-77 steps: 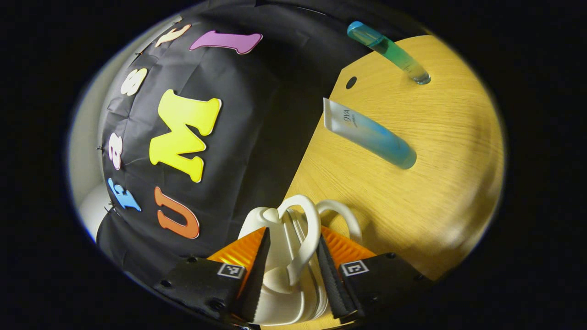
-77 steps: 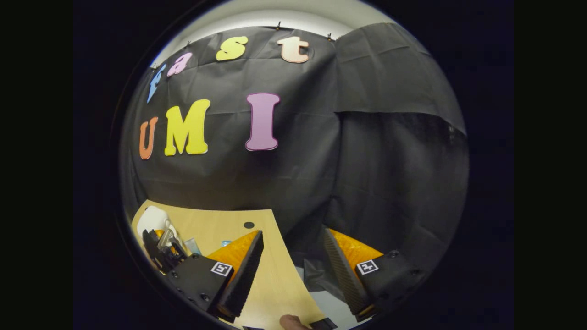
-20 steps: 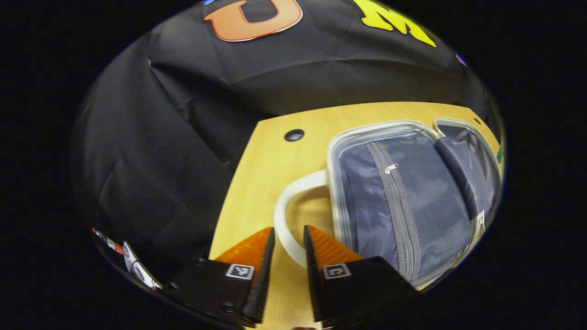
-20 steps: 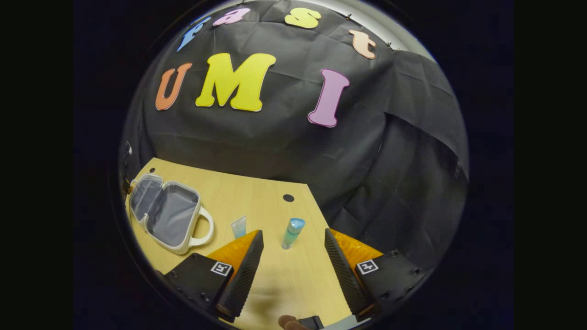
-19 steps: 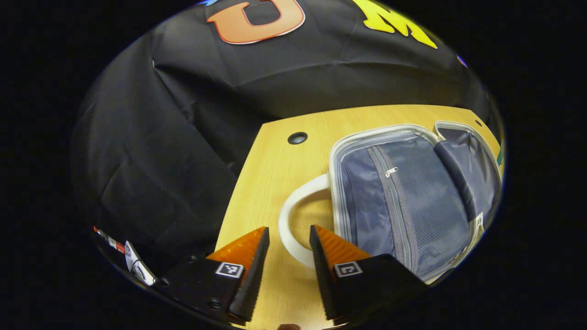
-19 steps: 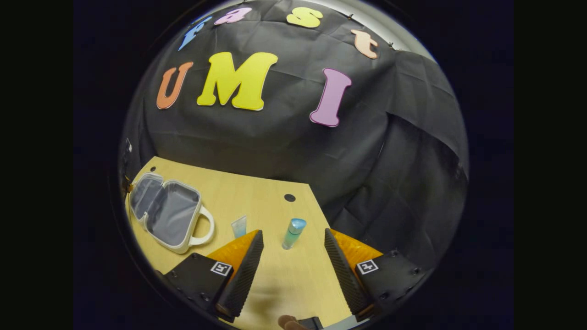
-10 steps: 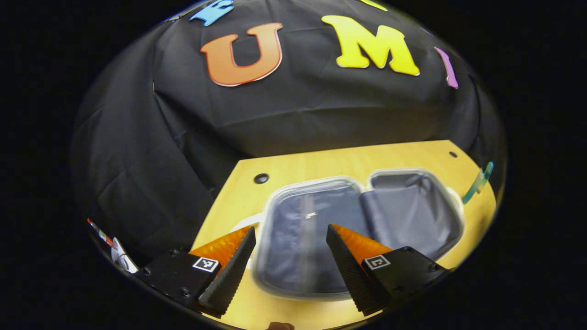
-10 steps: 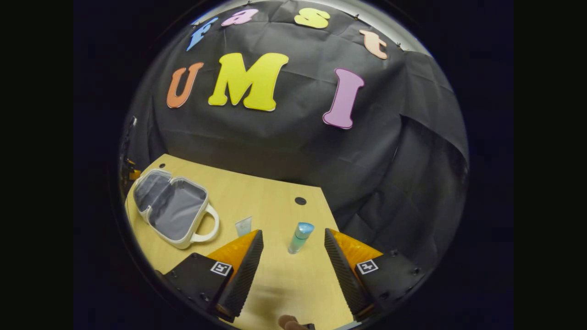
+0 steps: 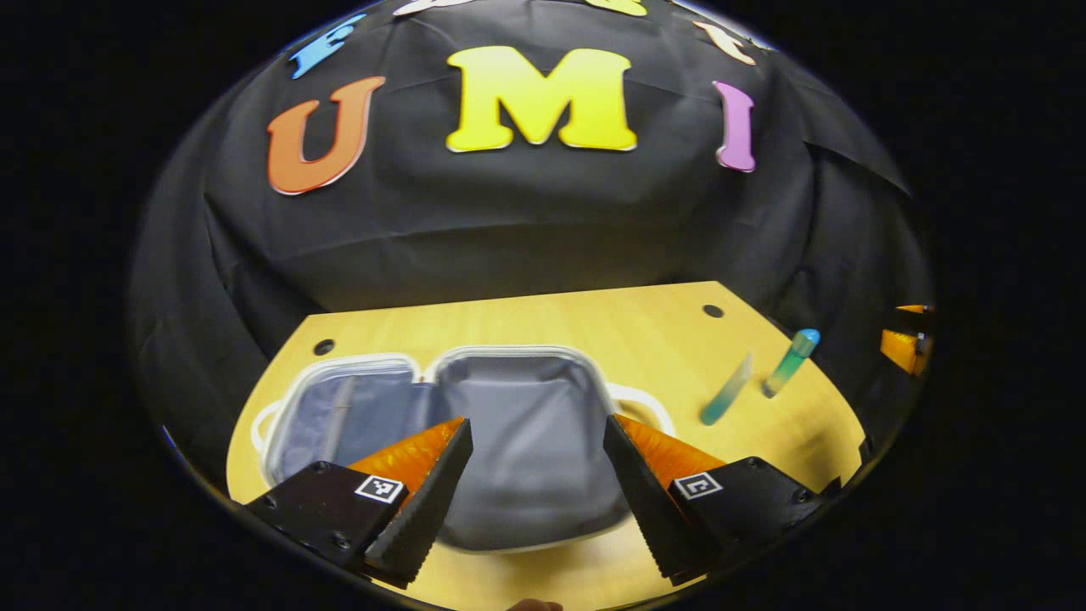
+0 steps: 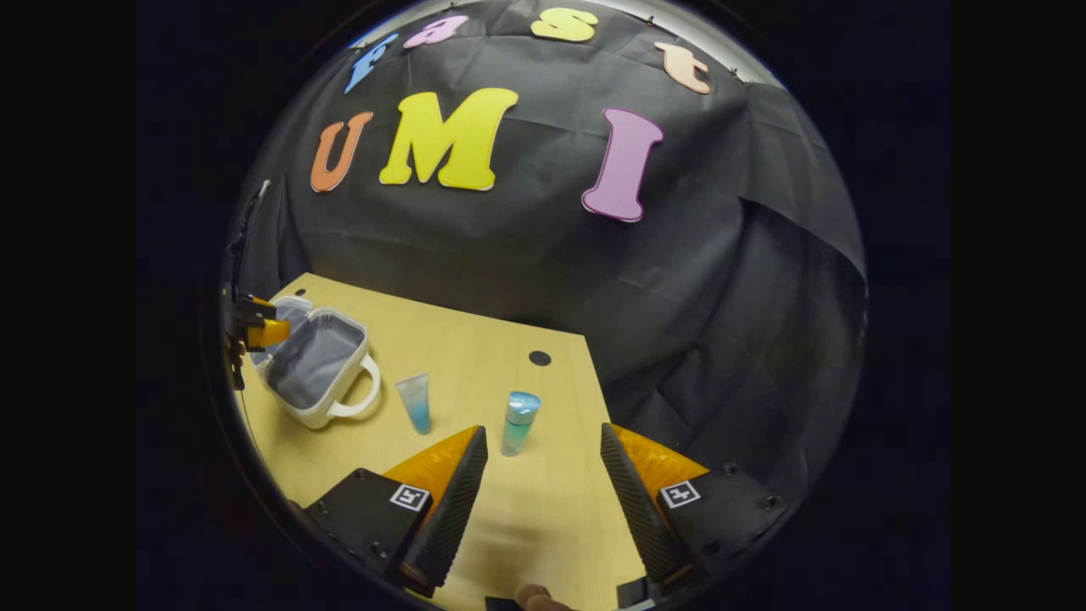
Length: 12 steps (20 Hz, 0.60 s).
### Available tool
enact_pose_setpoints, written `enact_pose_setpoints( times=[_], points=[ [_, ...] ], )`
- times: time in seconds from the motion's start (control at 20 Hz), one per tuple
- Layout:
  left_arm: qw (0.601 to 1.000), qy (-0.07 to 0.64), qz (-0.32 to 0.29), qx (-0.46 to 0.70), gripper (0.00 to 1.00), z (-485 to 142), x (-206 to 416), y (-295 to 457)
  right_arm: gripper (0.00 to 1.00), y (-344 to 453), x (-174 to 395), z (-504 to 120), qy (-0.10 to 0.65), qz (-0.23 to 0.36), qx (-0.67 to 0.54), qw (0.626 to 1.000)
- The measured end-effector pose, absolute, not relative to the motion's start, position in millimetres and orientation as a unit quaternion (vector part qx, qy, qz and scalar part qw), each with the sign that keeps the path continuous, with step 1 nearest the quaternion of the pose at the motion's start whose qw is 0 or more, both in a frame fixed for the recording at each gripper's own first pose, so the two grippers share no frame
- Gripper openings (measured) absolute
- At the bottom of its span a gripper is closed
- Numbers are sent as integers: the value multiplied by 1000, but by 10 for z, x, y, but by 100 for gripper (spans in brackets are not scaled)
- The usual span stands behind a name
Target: First open the suitcase, pack the skin care products into it, and then close the suitcase.
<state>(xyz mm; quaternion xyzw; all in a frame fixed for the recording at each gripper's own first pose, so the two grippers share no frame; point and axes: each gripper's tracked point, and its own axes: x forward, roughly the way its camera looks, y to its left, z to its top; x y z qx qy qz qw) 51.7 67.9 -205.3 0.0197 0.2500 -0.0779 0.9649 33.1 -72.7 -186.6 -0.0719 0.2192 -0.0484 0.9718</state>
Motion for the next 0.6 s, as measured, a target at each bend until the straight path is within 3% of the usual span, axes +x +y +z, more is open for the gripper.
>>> enact_pose_setpoints(
  times=[0.35,0.6],
  points=[
    [952,264,-152,31,99,-2297,600,-710,79,-1300,216,-2069,241,-56,-64,967],
    [945,285,-158,24,99,-2662,744,-1200,79,-1570,170,-2238,261,-55,-67,962]
  ],
)
